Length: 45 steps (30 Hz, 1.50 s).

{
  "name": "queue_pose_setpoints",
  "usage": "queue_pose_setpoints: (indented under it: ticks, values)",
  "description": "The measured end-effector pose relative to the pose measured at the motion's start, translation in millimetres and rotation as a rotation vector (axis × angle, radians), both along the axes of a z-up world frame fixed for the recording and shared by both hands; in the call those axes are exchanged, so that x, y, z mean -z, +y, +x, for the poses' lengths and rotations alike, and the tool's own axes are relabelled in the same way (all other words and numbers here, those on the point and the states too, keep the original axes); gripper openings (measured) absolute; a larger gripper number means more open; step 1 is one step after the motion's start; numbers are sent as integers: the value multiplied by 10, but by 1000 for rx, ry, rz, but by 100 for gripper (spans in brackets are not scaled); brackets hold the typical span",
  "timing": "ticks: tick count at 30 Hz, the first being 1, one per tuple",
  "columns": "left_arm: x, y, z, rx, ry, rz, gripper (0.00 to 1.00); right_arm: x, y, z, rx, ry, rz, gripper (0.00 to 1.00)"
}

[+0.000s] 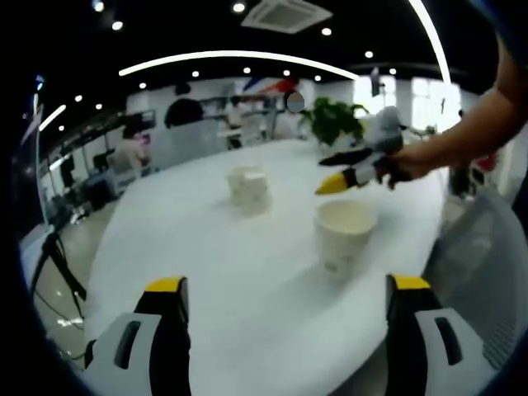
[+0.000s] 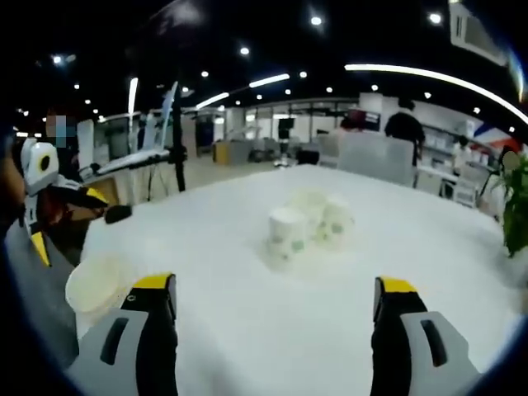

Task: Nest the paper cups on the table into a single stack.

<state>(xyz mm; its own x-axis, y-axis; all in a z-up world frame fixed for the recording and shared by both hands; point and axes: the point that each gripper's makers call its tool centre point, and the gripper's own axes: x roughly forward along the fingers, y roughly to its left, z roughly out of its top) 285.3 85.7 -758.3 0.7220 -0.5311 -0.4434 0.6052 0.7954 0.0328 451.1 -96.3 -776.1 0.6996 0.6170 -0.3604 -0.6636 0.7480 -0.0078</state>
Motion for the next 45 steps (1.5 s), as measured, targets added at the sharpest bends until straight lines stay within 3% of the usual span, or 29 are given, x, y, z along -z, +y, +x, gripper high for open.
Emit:
queue_pose_setpoints:
  ticks: [3,7,14,18,24,29,37,42,45]
  values:
    - [1,-7,-5,3,-4,9,100,59,76,134,34,32,44,97]
    - [11,-6,-8,1,0,14,99,103,175,290,44,36,47,95]
    - [28,-21,-22,5,10,6,99,77,453,579,-5,4,8,92]
    - [32,-21,-31,4,11,8,99,-24,585,723,-25,-13,24,91]
    - [46,-7,-34,-2,15,11,99,-26,668,859,-24,-10,31,88]
    - [72,2,-36,-1,17,13,99,88,706,952,-4,3,32,83]
    - [103,18,-36,-3,24,12,98,270,718,1025,62,47,28,68]
    - [121,14,-39,3,29,22,97,330,720,1029,68,50,-33,47]
    - [124,14,-33,3,30,22,97,317,714,1029,60,58,-33,43]
